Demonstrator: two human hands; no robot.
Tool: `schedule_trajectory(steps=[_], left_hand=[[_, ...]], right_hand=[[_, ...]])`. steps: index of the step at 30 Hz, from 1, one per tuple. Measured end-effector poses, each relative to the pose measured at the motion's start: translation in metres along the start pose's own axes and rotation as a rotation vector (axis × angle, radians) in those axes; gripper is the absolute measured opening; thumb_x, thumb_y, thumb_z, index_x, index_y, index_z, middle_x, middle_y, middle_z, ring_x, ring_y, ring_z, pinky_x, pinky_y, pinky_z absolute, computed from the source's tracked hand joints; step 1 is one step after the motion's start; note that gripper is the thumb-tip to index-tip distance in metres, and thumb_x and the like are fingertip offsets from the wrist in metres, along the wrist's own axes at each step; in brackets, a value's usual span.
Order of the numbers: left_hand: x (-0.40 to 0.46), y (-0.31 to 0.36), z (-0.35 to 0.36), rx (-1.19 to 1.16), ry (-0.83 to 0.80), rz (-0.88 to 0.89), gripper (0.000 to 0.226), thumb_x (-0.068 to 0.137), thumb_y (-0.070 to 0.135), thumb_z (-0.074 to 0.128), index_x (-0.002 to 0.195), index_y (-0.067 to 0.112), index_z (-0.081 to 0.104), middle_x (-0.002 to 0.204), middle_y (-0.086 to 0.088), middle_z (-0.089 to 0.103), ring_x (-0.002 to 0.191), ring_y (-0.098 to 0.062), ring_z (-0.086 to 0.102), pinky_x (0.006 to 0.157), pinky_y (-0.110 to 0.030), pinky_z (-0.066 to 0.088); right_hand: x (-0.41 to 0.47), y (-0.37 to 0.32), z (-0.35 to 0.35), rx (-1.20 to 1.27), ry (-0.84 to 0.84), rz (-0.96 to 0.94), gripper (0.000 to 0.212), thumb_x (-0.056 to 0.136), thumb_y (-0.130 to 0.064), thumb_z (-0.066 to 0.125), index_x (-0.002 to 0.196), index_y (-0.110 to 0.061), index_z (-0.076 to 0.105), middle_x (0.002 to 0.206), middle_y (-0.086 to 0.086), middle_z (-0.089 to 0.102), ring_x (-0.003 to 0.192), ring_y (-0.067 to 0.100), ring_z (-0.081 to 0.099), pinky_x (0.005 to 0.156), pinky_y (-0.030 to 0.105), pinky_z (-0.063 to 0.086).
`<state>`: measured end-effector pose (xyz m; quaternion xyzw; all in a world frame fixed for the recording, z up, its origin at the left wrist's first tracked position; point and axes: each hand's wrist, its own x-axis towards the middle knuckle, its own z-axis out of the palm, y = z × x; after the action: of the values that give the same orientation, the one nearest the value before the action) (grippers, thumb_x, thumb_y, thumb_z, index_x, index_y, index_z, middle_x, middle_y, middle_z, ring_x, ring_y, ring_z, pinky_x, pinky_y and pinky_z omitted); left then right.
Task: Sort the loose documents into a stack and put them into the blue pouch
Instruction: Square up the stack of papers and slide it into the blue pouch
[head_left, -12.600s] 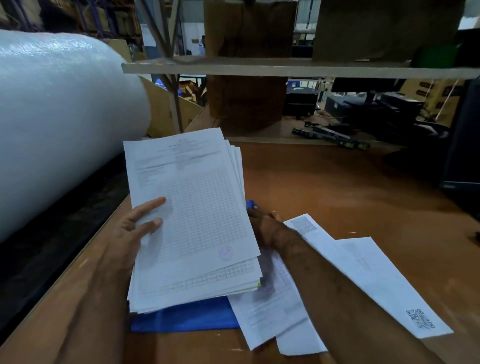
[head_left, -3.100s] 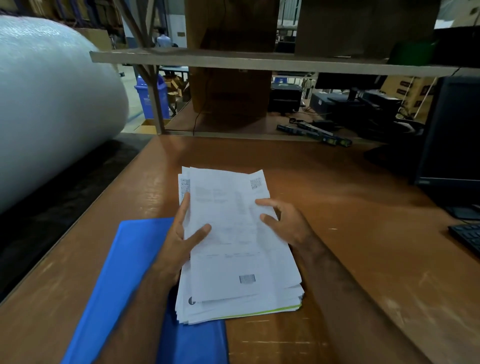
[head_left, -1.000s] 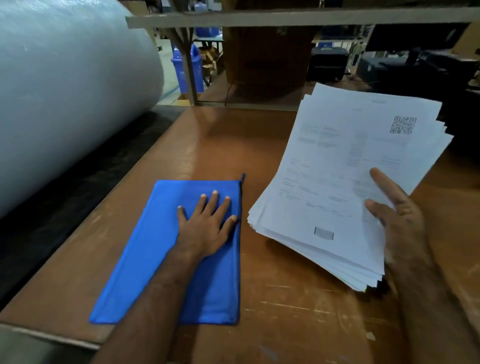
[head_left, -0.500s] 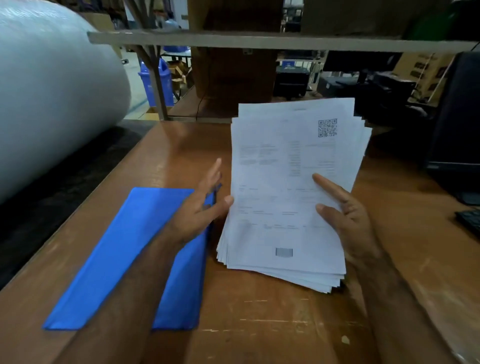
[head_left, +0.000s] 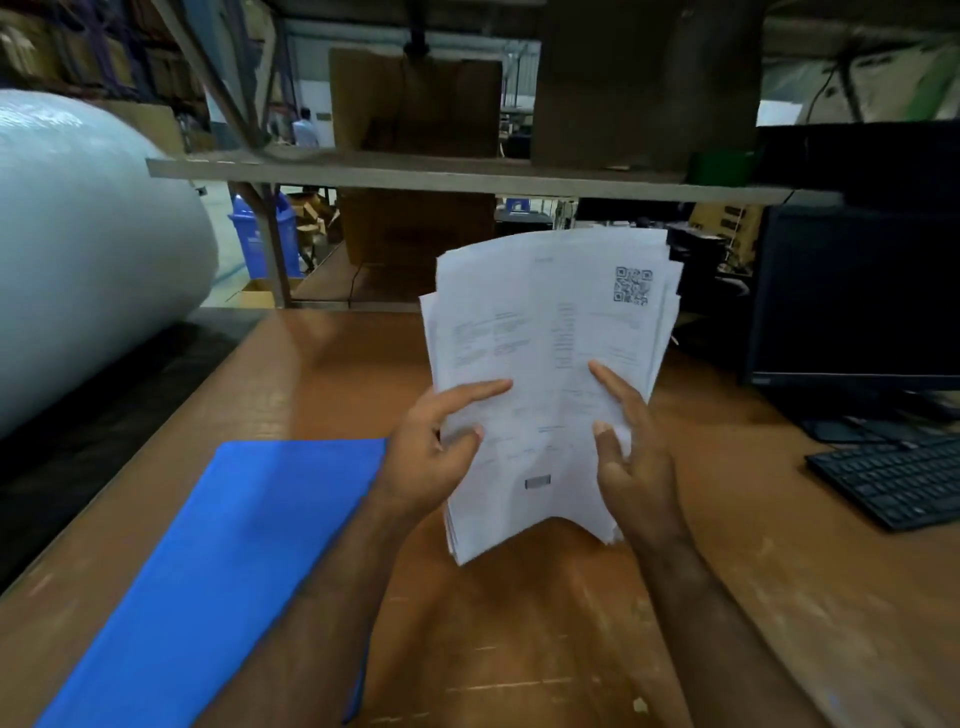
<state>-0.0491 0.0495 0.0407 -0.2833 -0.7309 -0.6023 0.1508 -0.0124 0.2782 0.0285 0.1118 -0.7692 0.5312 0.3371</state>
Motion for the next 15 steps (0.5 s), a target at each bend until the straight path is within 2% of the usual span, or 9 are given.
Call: schedule_trajectory(steps=[2,4,6,8,11,13,15], left_hand=[[-0.009,-0.007,0.009,0.070,-0.006,-0.053,0.048,0.091,0.006,0.057,0.129,0.033,0.070,0.143,0.010,0.060,0.137,-0.012,0.052,0.109,-0.040,0.051],[-0.007,0.001,0.014,0.099,0.021,-0.042,0.056,0.092,0.001,0.054,0.130,0.038,0.068,0.142,0.013,0.059,0.137,-0.011,0.051,0.110,-0.028,0.047],[0.001,0.015,0.014,0.079,0.044,0.003,0.060,0.094,-0.008,0.052,0.132,0.037,0.065,0.142,0.012,0.059,0.136,-0.007,0.051,0.107,-0.020,0.046],[0.002,0.023,0.009,0.040,0.044,0.023,0.059,0.095,-0.011,0.053,0.133,0.033,0.063,0.142,0.011,0.057,0.134,-0.002,0.050,0.102,-0.014,0.047],[-0.008,0.006,0.003,0.056,0.053,-0.028,0.057,0.092,-0.012,0.055,0.125,0.032,0.069,0.132,0.022,0.063,0.127,0.006,0.052,0.107,-0.019,0.048],[-0.013,-0.007,0.006,0.033,0.071,-0.131,0.051,0.093,-0.010,0.056,0.111,0.033,0.076,0.122,0.023,0.069,0.124,0.000,0.057,0.107,-0.029,0.050],[-0.007,-0.007,0.012,0.001,0.104,-0.172,0.047,0.094,-0.008,0.056,0.105,0.031,0.079,0.121,0.018,0.070,0.124,-0.006,0.059,0.106,-0.032,0.052]], right_hand=[[-0.007,-0.001,0.004,-0.015,0.045,0.004,0.061,0.100,0.007,0.049,0.146,-0.032,0.051,0.149,-0.016,0.050,0.141,0.008,0.045,0.115,0.044,0.043],[-0.005,-0.010,0.006,-0.035,0.055,-0.027,0.063,0.100,0.007,0.050,0.149,-0.032,0.049,0.151,-0.016,0.048,0.143,0.004,0.042,0.118,0.036,0.039],[0.001,-0.019,0.003,-0.031,0.056,-0.050,0.064,0.100,0.006,0.053,0.152,-0.030,0.044,0.155,-0.016,0.044,0.145,0.003,0.038,0.119,0.026,0.036],[0.000,-0.020,-0.002,-0.054,0.010,-0.087,0.069,0.098,0.004,0.059,0.156,-0.028,0.039,0.158,-0.012,0.040,0.147,0.004,0.036,0.118,0.023,0.035],[-0.012,-0.001,-0.004,-0.173,-0.137,-0.117,0.074,0.095,0.003,0.061,0.156,-0.033,0.037,0.158,-0.006,0.040,0.147,0.008,0.036,0.118,0.029,0.037],[-0.017,0.009,0.000,-0.173,-0.196,-0.052,0.076,0.096,0.004,0.058,0.152,-0.043,0.039,0.156,-0.009,0.040,0.146,0.004,0.036,0.115,0.029,0.041],[-0.012,0.010,0.004,-0.167,-0.177,-0.050,0.075,0.094,0.008,0.054,0.150,-0.041,0.042,0.156,-0.012,0.042,0.146,0.003,0.036,0.115,0.027,0.040]])
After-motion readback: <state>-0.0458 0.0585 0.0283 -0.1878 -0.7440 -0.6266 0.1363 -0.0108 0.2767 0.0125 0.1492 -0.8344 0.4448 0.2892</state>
